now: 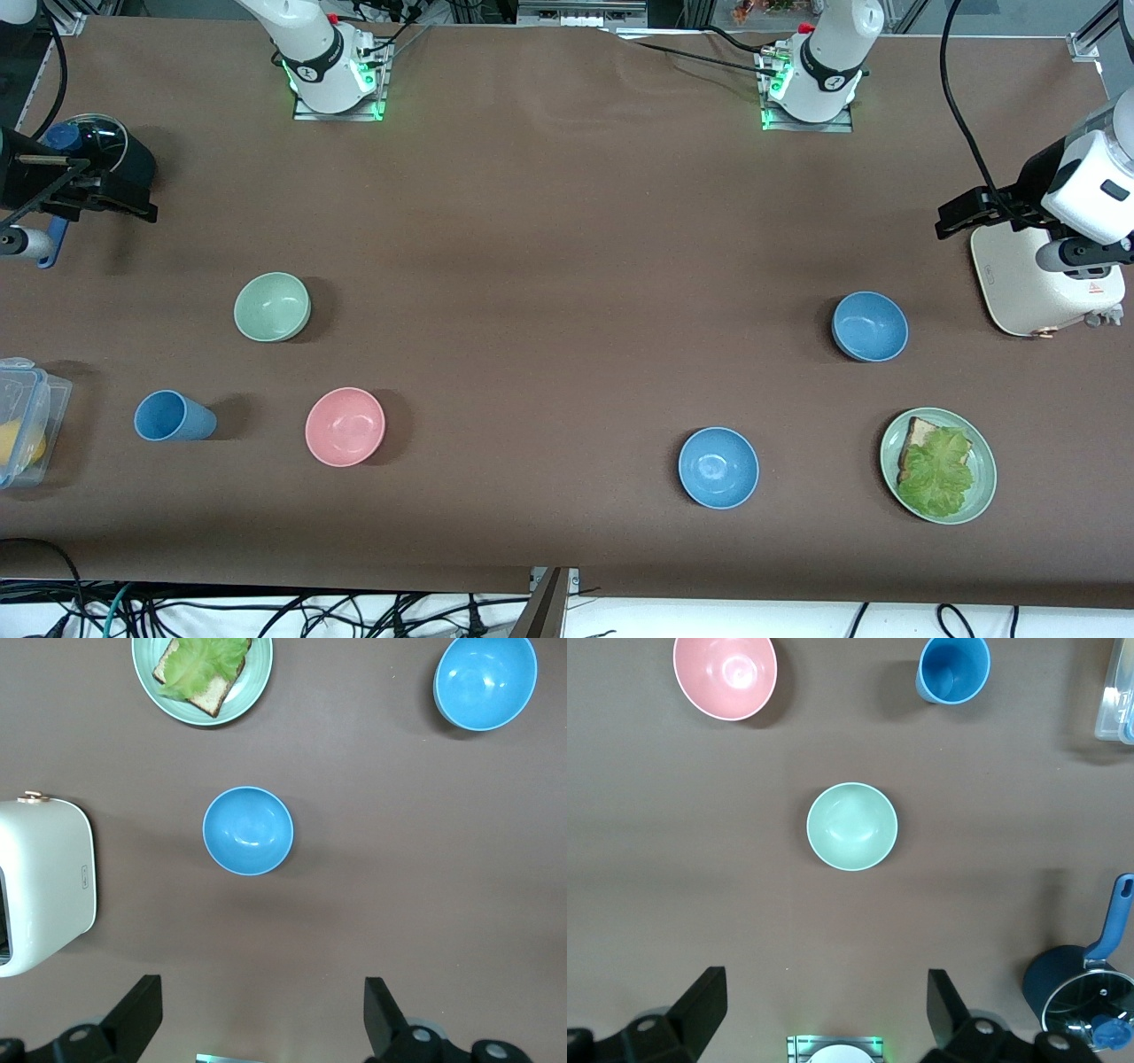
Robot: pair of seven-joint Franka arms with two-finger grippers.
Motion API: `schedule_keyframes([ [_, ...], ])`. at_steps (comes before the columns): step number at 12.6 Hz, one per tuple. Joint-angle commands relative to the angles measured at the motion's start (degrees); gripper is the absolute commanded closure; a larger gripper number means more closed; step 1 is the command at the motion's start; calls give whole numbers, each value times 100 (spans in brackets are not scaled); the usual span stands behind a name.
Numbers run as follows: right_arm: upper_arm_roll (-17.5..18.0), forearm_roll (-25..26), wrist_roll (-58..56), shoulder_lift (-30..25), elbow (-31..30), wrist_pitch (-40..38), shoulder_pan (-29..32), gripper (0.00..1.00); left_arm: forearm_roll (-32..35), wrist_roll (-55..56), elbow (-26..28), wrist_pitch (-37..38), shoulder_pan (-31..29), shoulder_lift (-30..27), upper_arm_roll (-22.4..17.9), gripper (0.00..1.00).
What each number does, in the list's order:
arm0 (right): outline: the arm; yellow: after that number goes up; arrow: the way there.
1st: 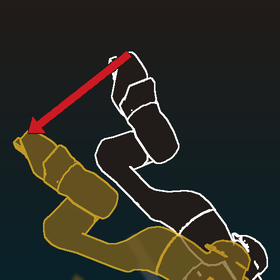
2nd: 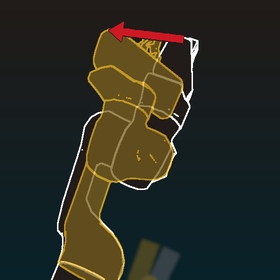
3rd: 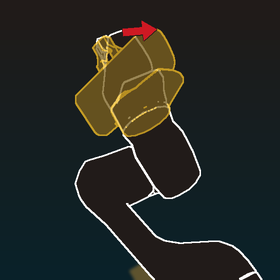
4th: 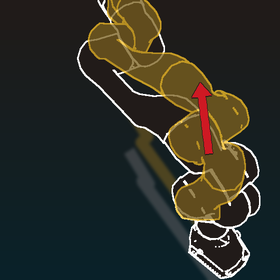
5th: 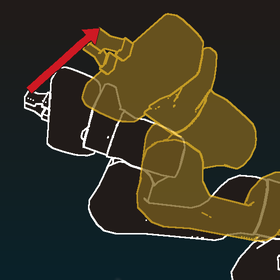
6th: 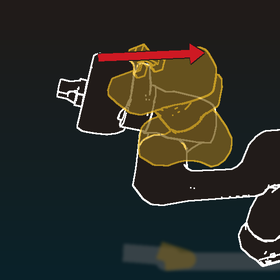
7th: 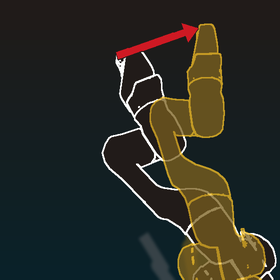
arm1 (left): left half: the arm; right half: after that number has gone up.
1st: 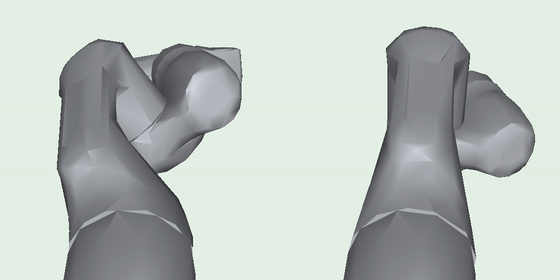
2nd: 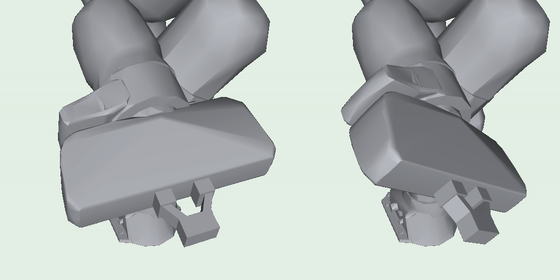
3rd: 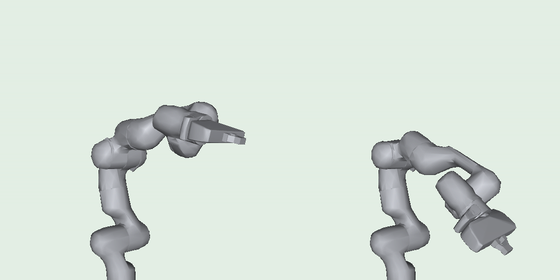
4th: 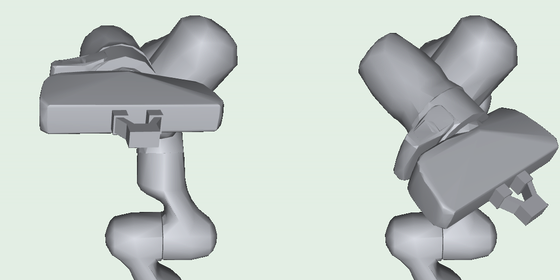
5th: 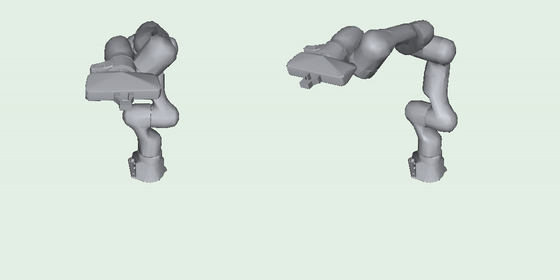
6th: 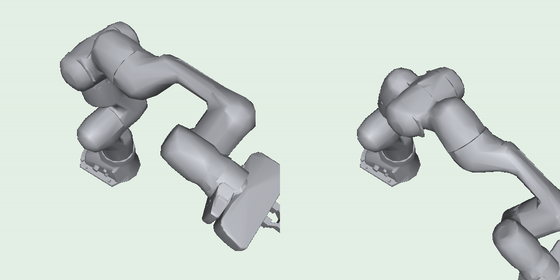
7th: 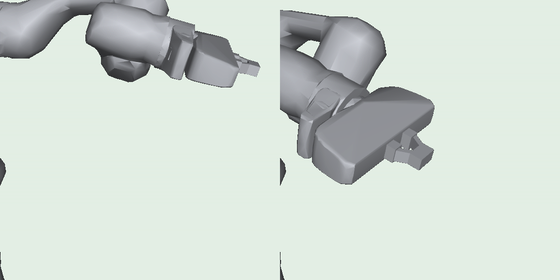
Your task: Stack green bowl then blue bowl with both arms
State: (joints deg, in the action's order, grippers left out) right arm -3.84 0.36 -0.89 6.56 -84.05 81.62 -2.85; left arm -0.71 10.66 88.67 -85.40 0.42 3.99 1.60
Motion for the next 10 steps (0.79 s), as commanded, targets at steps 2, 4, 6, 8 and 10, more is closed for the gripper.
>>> schedule_keyframes([
  [2,76,60,63,-76,-76,47,74,0,80,23,-34,67,-16,-38,24,0],
  [4,76,60,63,-76,-76,74,74,0,80,23,-34,67,-16,-38,24,0],
  [6,76,69,63,-76,-76,91,74,0,80,23,-25,67,-16,-38,24,0],
  [8,76,69,54,-76,-76,126,74,0,80,23,-25,67,-16,-38,24,0],
  [10,76,69,54,-41,-76,127,83,0,80,23,-34,67,-16,-38,24,0],
])
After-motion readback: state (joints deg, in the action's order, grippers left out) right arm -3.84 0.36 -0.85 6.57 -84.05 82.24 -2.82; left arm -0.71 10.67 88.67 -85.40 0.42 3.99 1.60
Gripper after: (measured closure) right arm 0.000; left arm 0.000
